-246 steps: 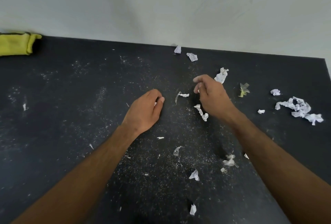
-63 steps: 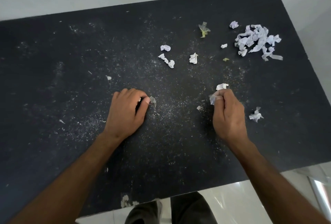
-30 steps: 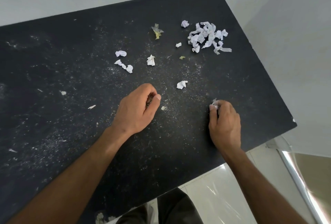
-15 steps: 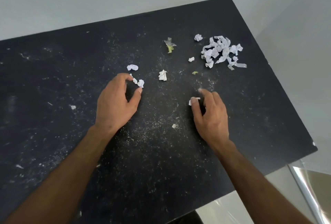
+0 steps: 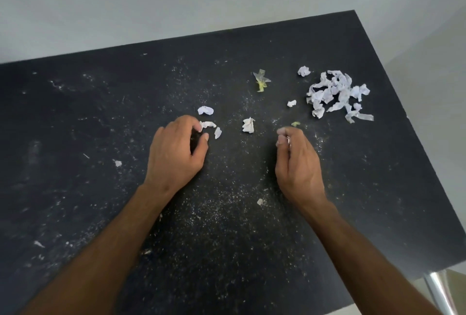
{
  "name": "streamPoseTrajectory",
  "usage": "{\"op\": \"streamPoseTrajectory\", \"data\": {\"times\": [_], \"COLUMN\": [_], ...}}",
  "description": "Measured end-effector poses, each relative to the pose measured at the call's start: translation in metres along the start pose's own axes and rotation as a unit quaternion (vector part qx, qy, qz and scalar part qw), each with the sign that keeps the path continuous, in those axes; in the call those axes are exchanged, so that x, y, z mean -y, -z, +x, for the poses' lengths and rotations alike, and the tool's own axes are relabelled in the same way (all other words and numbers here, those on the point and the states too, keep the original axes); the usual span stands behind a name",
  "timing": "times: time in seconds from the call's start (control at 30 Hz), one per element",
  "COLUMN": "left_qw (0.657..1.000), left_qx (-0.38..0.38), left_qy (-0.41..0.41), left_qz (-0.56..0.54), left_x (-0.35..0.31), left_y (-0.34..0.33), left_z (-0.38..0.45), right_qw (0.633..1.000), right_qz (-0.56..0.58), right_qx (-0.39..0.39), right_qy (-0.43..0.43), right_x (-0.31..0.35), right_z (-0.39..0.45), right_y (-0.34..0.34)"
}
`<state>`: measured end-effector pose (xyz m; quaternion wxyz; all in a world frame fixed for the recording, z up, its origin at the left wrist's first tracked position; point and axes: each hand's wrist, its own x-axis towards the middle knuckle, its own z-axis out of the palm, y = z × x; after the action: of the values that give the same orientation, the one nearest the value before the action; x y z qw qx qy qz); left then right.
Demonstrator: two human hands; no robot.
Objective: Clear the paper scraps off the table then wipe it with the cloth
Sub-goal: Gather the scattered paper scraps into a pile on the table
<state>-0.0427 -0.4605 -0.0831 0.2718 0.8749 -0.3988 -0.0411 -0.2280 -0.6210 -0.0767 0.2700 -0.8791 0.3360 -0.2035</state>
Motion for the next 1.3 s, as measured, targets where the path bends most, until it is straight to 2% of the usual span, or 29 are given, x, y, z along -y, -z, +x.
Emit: {"op": "streamPoseTrajectory", "data": {"times": [0.13, 0.27, 0.37, 0.63, 0.77, 0.87, 0.97, 1.07, 1.17, 1.3], "left_qw": [1.000, 0.998, 0.999, 0.983, 0.950, 0.932, 0.934, 0.945, 0.958, 0.976], "left_qx": [0.022, 0.037, 0.025, -0.005, 0.003, 0.023, 0.036, 0.078, 0.114, 0.118], "left_qy": [0.016, 0.009, 0.018, 0.115, 0.226, 0.270, 0.264, 0.221, 0.164, 0.092], "left_qz": [0.013, 0.051, 0.041, -0.141, -0.217, -0.242, -0.237, -0.229, -0.206, -0.161], "left_x": [0.002, 0.004, 0.004, -0.001, 0.002, 0.009, 0.015, 0.022, 0.023, 0.017], "left_y": [0.001, -0.003, -0.002, 0.027, 0.037, 0.038, 0.041, 0.043, 0.040, 0.032], "left_z": [0.004, 0.009, 0.009, 0.013, 0.020, 0.024, 0.027, 0.029, 0.036, 0.051], "right_qw": [0.999, 0.992, 0.990, 0.997, 0.988, 0.988, 0.989, 0.988, 0.981, 0.985], "right_qz": [-0.007, -0.077, -0.108, 0.009, 0.088, 0.088, 0.061, -0.041, -0.137, -0.133], "right_qx": [0.029, 0.091, 0.078, 0.072, 0.129, 0.127, 0.128, 0.147, 0.124, 0.086], "right_qy": [0.022, 0.028, 0.049, 0.017, -0.013, 0.022, 0.037, 0.033, 0.061, 0.073], "right_x": [0.016, 0.018, 0.015, 0.016, 0.028, 0.044, 0.055, 0.062, 0.065, 0.060], "right_z": [0.027, 0.040, 0.040, 0.037, 0.038, 0.035, 0.035, 0.032, 0.026, 0.025], "right_y": [-0.014, -0.033, -0.040, -0.035, -0.030, -0.036, -0.048, -0.060, -0.072, -0.076]}}
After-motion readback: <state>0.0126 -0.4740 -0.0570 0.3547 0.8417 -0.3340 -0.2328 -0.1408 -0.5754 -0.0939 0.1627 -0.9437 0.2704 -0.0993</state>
